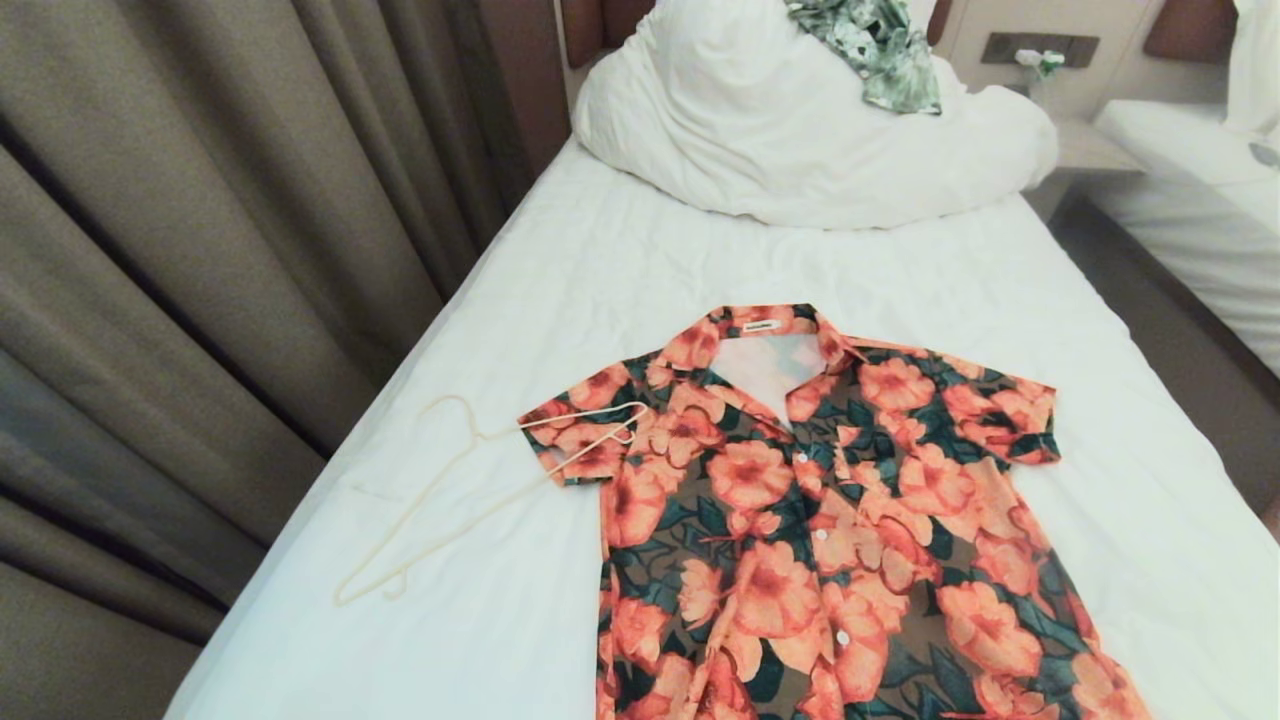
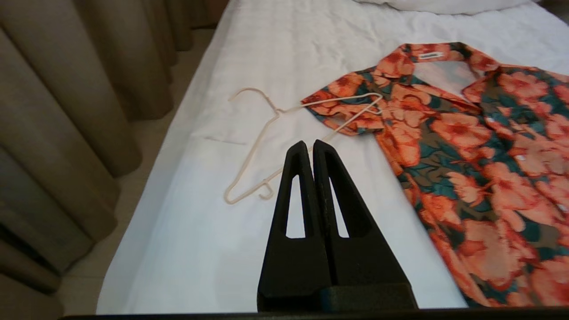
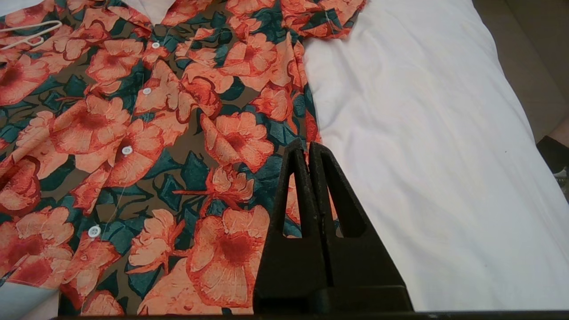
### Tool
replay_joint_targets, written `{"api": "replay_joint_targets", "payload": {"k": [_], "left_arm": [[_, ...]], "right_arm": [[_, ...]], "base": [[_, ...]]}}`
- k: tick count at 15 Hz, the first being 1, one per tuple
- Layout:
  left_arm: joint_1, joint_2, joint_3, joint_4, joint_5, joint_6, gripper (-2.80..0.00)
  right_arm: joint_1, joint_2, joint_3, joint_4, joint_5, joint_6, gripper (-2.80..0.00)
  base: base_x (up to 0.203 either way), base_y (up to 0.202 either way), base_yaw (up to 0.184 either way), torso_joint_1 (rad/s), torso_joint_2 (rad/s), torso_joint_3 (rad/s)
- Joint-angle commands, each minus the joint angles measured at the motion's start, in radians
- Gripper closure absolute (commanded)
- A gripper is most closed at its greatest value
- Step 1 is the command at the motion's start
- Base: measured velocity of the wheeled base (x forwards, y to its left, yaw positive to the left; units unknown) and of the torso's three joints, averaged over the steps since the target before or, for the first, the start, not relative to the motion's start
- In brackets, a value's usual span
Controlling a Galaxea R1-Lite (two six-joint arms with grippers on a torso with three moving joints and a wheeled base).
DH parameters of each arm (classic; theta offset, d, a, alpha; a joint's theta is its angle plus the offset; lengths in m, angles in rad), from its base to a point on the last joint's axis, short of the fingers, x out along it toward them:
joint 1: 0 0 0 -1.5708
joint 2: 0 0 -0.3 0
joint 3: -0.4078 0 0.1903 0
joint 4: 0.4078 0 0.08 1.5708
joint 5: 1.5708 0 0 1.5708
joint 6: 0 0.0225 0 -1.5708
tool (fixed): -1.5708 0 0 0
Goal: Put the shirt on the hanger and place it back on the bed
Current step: Lift the shirt and hanger
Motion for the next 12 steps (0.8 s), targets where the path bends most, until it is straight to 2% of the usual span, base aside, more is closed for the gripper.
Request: {"api": "replay_joint_targets", "payload": {"k": [1,3,7,10,11,12], "left_arm": [[-0.003,0.111,-0.047,0.003,-0.013,-0.005,0.00],[-0.037,0.236,-0.104,0.005,-0.039,-0.047,0.00],[-0.174,0.541,-0.257,0.006,-0.052,-0.165,0.00],[-0.196,0.757,-0.403,0.006,-0.089,-0.190,0.00],[-0.186,0.821,-0.453,0.007,-0.122,-0.191,0.00],[-0.154,0.876,-0.498,0.009,-0.182,-0.190,0.00]], "right_arm": [[0.001,-0.001,0.002,0.000,0.000,0.000,0.00],[-0.001,-0.001,0.002,0.000,0.000,0.000,0.00],[0.001,-0.001,0.002,0.000,0.000,0.000,0.00],[0.001,-0.001,0.002,0.000,0.000,0.000,0.00],[0.000,-0.001,0.002,0.000,0.000,0.000,0.00],[0.000,-0.001,0.002,0.000,0.000,0.000,0.00]], "base": [[0.000,0.000,0.000,0.000,0.00,0.000],[0.000,0.000,0.000,0.000,0.00,0.000],[0.000,0.000,0.000,0.000,0.00,0.000],[0.000,0.000,0.000,0.000,0.00,0.000],[0.000,0.000,0.000,0.000,0.00,0.000],[0.000,0.000,0.000,0.000,0.00,0.000]]}}
